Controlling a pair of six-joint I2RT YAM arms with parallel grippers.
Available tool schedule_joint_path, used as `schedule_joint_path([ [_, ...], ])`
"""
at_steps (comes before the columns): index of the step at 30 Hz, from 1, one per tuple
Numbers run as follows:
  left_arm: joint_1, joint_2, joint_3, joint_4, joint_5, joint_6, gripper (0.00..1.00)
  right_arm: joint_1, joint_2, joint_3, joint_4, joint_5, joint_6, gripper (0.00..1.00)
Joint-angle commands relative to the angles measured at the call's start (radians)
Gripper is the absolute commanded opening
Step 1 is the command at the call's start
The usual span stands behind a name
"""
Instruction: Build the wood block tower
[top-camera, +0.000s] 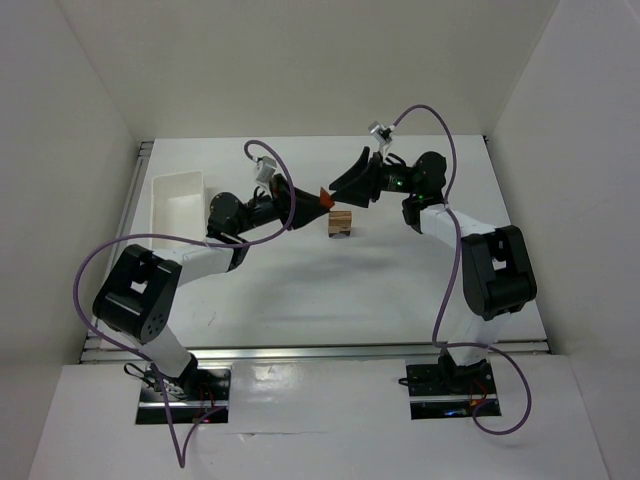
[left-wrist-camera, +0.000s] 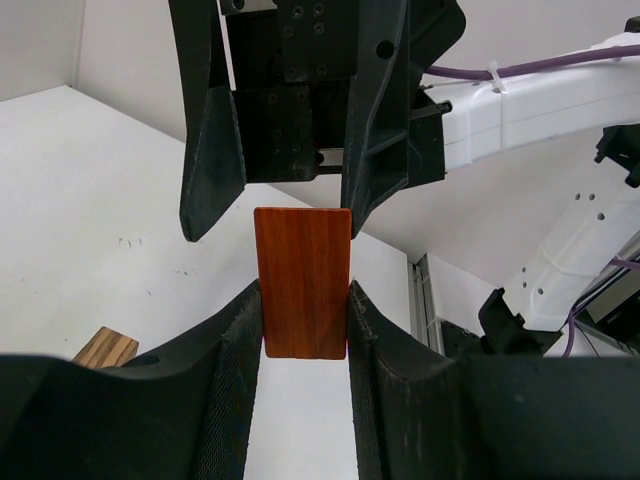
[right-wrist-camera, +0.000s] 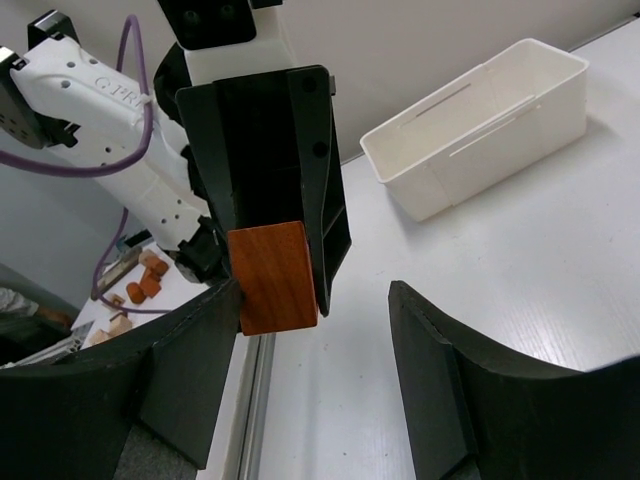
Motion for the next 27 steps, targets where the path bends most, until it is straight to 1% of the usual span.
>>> schedule_joint_path([
  [1, -0.004, -0.007, 0.055, 0.201, -0.015, 0.015, 0.0, 0.018, -0.004, 0.014, 0.062, -0.036, 0.002, 0.68],
  [3, -0.004, -0.007, 0.056, 0.186, -0.024, 0.015, 0.0, 0.018, -0.004, 0.014, 0.09, -0.047, 0.011, 0.68],
  [4, -0.004, -0.007, 0.056, 0.177, -0.024, 0.026, 0.0, 0.018, -0.004, 0.014, 0.09, -0.047, 0.011, 0.73],
  [6, -0.004, -0.007, 0.056, 0.177, -0.033, 0.026, 0.0, 0.018, -0.004, 0.024, 0.078, -0.061, 0.011, 0.74],
  [8, -0.004, -0.007, 0.046, 0.186, -0.044, 0.026, 0.0, 0.018, -0.014, 0.024, 0.078, -0.084, 0.011, 0.78],
  [12, -0.004, -0.007, 0.046, 0.187, -0.055, 0.026, 0.0, 0.018, -0.014, 0.034, 0.078, -0.102, 0.031, 0.78],
  [14, -0.004, -0.007, 0.055, 0.188, -0.046, 0.026, 0.0, 0.018, -0.023, 0.034, 0.097, -0.102, 0.031, 0.73],
  [16, -0.004, 0.004, 0.056, 0.178, -0.046, 0.026, 0.0, 0.018, -0.023, 0.034, 0.097, -0.092, 0.031, 0.71],
  [21, -0.004, 0.004, 0.056, 0.168, -0.035, 0.026, 0.0, 0.018, -0.023, 0.044, 0.097, -0.082, 0.031, 0.71],
  [27, -0.004, 0.013, 0.076, 0.122, -0.024, 0.049, 0.0, 0.018, -0.003, 0.053, 0.146, -0.082, 0.062, 0.69],
])
